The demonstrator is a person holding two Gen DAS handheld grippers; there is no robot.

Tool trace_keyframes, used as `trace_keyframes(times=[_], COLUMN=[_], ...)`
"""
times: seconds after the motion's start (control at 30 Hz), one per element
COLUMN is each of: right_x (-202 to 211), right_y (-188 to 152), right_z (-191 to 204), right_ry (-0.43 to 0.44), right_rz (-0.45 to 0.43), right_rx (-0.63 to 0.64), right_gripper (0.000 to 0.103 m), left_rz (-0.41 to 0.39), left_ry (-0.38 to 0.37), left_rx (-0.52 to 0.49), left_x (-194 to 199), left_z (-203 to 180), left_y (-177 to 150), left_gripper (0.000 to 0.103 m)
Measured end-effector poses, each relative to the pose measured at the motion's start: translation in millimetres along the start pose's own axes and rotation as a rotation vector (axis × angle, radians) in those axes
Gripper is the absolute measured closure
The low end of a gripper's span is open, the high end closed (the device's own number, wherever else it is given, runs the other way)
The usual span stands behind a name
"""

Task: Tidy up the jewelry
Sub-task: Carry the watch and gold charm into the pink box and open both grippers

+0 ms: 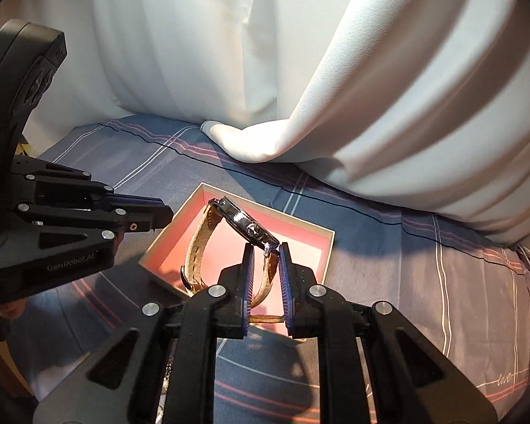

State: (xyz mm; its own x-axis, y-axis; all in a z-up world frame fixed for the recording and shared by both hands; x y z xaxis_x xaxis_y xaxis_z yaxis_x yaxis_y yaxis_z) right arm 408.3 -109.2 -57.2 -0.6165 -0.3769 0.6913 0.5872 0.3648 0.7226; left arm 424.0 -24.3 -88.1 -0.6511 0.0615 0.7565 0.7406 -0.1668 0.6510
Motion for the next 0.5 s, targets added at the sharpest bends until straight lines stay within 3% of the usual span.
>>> trace_keyframes(times=[0.3,0.5], right_x=[-35,-51], right_y=[13,9], right_z=[-9,-12], right_ry=[-0.005,-0.011], right_rz=[0.071,0.127], right_rx=[-0.024,-0.01], right_gripper=[0.088,0.088], left_rz=[0.095,0.128], left_ry=[0.048,0.051], left_rx=[0.103,0.084], left_x=[-39,-51], left_z=[18,12], left_y=[16,15], left_gripper=[0.095,0.095])
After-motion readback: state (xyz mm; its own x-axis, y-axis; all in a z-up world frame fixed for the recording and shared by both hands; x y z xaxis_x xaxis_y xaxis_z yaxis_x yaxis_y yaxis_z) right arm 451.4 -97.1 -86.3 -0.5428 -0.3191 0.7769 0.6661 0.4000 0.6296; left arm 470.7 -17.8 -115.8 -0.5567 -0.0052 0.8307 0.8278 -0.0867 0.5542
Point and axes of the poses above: each gripper's, at about its wrist camera, not at the fingertips, and x roughly against the way its jaws point, z to its left, y to its top, the point moved 8 cm from there along -x, roughly the way its jaws point, and after that the axes turned 10 degrees about y, right-handed, at the moved point
